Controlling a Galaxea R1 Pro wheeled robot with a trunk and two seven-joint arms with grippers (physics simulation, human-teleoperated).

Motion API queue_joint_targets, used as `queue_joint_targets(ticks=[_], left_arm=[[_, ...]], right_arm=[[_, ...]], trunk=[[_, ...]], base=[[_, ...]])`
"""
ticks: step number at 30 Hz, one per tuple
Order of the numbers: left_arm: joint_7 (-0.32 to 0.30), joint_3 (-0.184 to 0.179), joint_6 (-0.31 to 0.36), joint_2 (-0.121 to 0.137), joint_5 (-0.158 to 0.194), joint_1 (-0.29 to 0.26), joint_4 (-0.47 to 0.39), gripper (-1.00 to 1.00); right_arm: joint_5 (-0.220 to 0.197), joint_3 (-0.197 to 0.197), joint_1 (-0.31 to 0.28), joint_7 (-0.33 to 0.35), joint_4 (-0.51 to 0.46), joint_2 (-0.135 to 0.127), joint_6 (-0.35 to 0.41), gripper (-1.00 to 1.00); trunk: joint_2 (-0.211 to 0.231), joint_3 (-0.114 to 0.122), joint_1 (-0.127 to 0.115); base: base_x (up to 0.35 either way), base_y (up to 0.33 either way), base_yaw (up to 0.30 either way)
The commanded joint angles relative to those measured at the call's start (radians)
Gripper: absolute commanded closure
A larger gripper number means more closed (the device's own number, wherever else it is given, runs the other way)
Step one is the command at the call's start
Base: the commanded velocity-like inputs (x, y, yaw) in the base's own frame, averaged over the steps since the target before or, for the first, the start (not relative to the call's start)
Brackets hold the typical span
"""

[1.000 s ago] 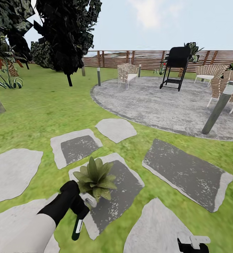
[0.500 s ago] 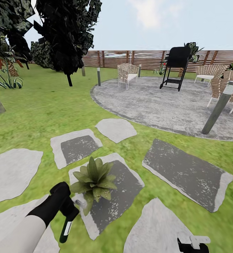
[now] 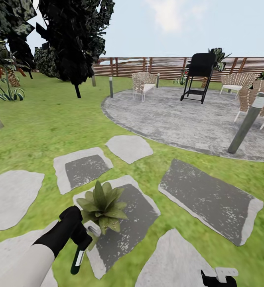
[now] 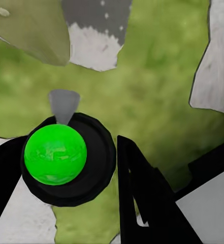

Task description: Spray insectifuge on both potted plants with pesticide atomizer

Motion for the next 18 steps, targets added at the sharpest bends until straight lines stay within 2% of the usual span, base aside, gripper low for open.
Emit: queue_joint_targets(ticks=[1,14,18], left_arm=[[-0.010,-0.003,0.005,0.001,-0.009,-0.001,-0.002,1.00],[-0.012,0.000,0.017,-0.006,-0.009,-0.023,-0.003,1.00],[-0.010,0.002,0.015,0.004,-0.009,-0.016,0.006,1.00]], right_arm=[[0.011,-0.008,-0.001,0.000,0.001,0.000,-0.004,-1.00],[0.011,-0.008,-0.001,0.000,0.001,0.000,-0.004,-1.00],[0.011,-0.008,-0.001,0.000,0.001,0.000,-0.004,-1.00]], trunk=[[0.000,-0.001,0.000],[0.000,-0.001,0.000],[0.000,-0.001,0.000]], base=[[-0.004,-0.129,0.000],[0.000,-0.013,0.000],[0.000,0.000,0.000]])
